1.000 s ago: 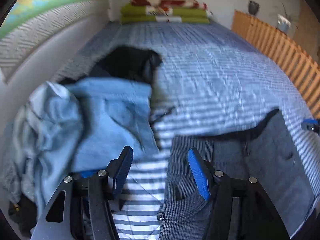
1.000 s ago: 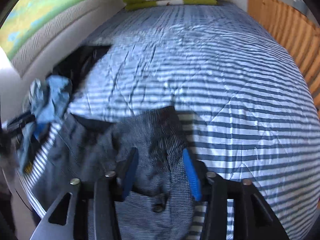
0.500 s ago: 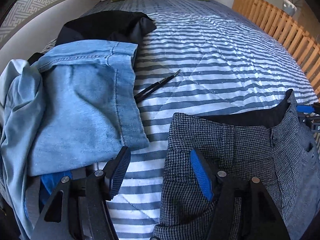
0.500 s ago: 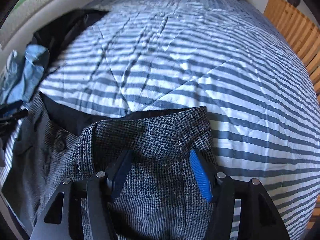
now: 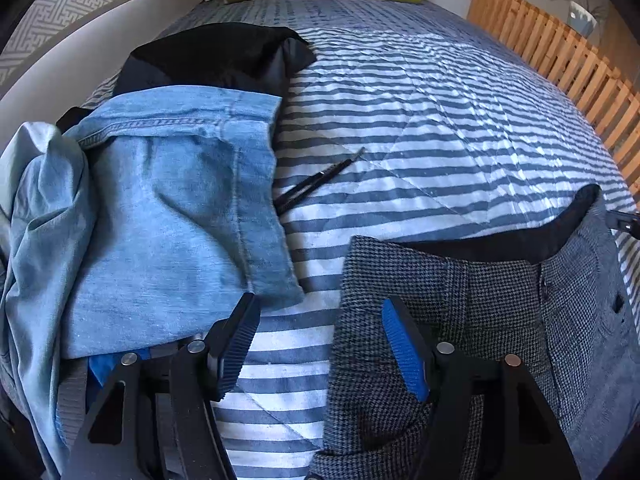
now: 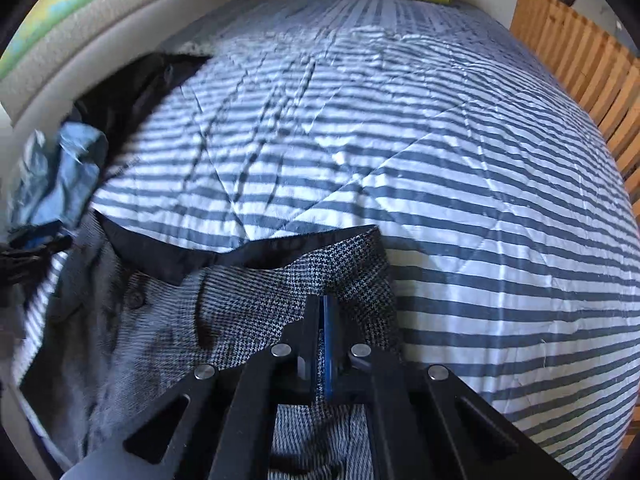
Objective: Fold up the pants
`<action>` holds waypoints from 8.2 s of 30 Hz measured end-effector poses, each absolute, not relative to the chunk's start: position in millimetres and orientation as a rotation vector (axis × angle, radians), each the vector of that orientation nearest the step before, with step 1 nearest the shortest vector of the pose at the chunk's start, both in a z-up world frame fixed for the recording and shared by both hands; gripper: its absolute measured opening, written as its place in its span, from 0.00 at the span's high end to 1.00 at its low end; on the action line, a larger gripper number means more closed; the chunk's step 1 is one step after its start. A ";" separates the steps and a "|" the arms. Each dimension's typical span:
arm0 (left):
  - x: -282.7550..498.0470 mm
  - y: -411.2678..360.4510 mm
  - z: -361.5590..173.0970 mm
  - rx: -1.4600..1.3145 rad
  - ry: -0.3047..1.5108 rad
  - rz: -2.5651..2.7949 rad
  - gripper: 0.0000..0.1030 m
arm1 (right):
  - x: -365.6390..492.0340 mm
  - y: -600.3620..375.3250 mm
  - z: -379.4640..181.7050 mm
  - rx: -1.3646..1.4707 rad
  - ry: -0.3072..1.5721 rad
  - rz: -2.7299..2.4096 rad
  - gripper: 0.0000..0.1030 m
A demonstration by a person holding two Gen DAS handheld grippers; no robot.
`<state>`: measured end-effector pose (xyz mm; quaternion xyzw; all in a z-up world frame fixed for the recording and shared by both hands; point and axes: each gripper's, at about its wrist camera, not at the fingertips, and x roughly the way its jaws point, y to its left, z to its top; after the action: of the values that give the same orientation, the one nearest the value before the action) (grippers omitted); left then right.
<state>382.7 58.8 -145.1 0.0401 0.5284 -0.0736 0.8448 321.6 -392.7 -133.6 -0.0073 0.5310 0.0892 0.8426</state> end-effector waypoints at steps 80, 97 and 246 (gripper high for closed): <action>117.0 32.5 274.1 0.033 0.427 -0.347 0.94 | 48.1 -409.3 239.2 -0.027 0.451 0.242 0.92; 375.3 26.2 10.0 -0.068 0.899 -0.184 0.74 | 287.3 -429.5 19.5 -0.039 0.875 -0.005 0.72; 127.7 74.3 -138.1 0.087 1.083 -0.255 0.44 | 50.4 -176.2 -146.7 -0.396 1.154 0.480 0.61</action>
<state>127.7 74.3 -138.1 0.0414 0.5138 -0.1208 0.8483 50.4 -176.2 -146.7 -0.1842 0.5367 0.2231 0.7926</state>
